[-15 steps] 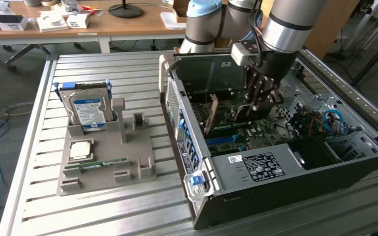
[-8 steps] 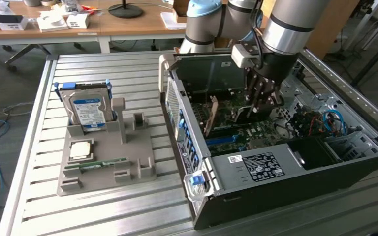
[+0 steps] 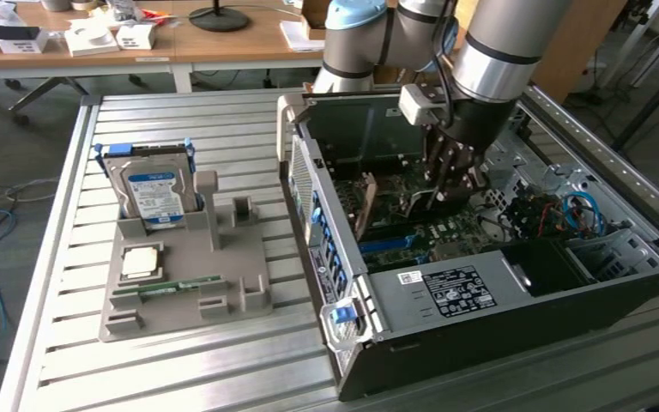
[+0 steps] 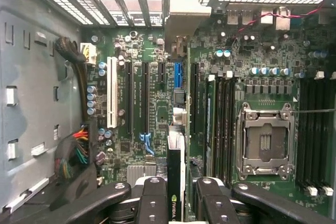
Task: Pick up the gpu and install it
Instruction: 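Insert the gpu into the slot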
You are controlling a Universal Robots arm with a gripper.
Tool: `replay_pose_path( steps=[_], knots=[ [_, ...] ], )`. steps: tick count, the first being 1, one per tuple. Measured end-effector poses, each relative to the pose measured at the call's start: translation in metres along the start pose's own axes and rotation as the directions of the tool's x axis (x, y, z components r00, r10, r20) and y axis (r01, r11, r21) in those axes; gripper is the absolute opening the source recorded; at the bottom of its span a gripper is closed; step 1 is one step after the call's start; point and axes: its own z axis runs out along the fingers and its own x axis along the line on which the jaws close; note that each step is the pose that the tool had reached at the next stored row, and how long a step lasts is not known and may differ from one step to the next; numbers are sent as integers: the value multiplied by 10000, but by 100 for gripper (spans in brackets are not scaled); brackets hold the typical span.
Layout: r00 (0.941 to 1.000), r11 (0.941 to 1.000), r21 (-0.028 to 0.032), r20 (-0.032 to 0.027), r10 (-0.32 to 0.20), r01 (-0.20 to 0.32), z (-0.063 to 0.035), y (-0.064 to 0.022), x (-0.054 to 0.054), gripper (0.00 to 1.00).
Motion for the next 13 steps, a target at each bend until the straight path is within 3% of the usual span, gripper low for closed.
replay_pose_path(
  steps=[13],
  knots=[
    [10000, 10000, 7, 14, 0, 0, 160, 67, 3, 26]
  ],
)
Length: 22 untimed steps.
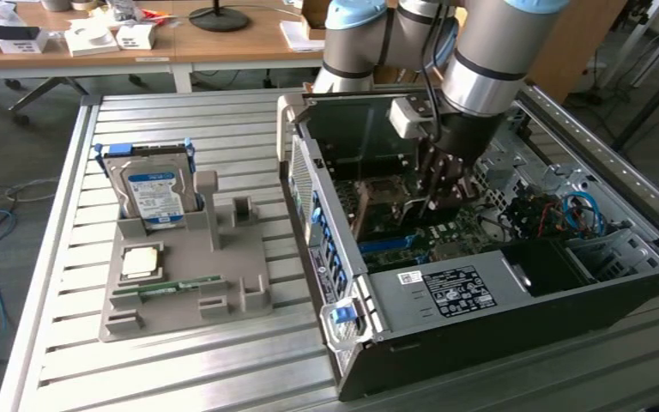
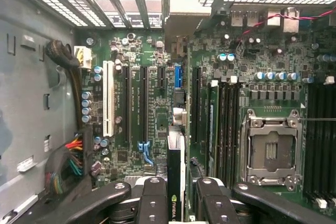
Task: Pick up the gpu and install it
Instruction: 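Insert the gpu into the slot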
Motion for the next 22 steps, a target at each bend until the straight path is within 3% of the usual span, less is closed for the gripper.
replay_pose_path(
  steps=[8, 22],
  knots=[
    [10000, 10000, -1, -1, -1, 1, 52, 11, 1, 26],
    [10000, 10000, 23, 1, -1, 1, 57, 134, 3, 26]
  ],
)
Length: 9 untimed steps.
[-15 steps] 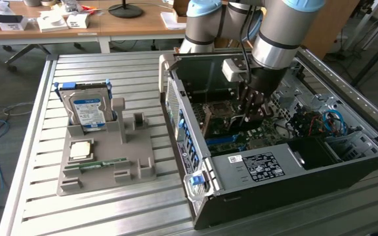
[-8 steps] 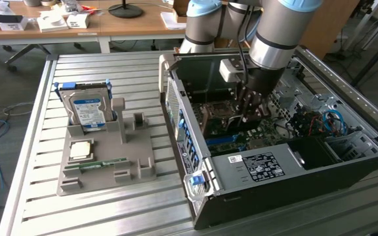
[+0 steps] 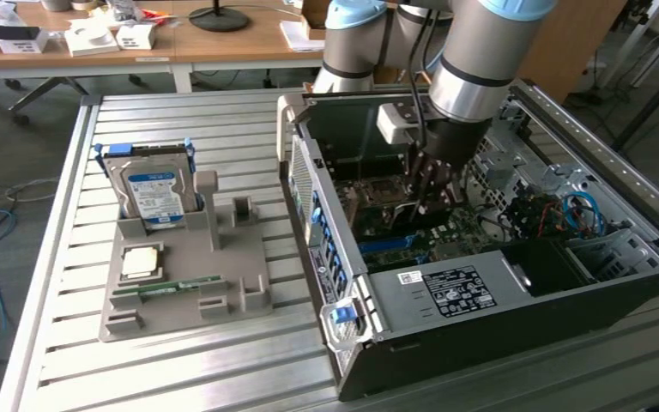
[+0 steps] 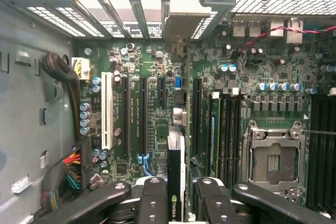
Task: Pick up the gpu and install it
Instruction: 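Insert the gpu into the slot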
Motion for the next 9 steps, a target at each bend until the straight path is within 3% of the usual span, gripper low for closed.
replay_pose_path(
  steps=[9],
  knots=[
    [10000, 10000, 4, 0, 0, 0, 1, 64, 1, 26]
  ],
)
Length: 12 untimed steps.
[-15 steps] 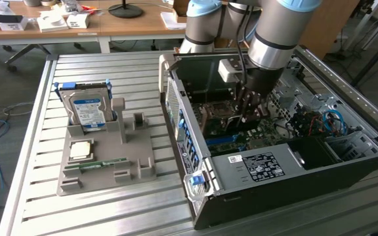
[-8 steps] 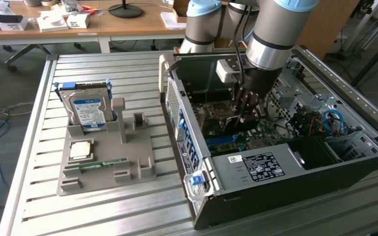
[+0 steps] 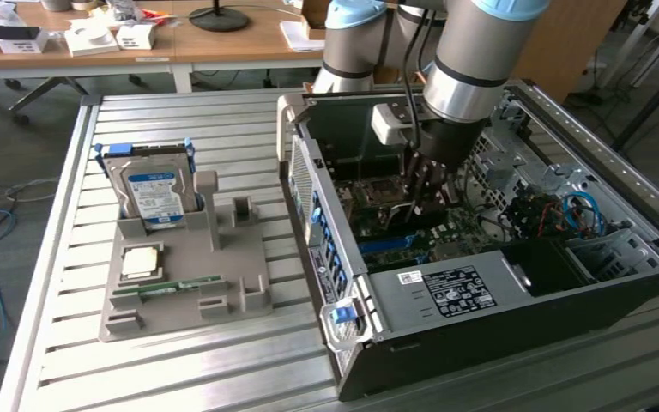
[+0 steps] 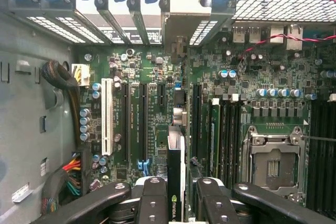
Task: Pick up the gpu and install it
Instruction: 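Insert the gpu into the slot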
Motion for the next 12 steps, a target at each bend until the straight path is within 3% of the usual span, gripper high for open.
replay_pose_path(
  steps=[12],
  knots=[
    [10000, 10000, 1, 0, 0, 0, 1, 36, -8, 26]
  ],
)
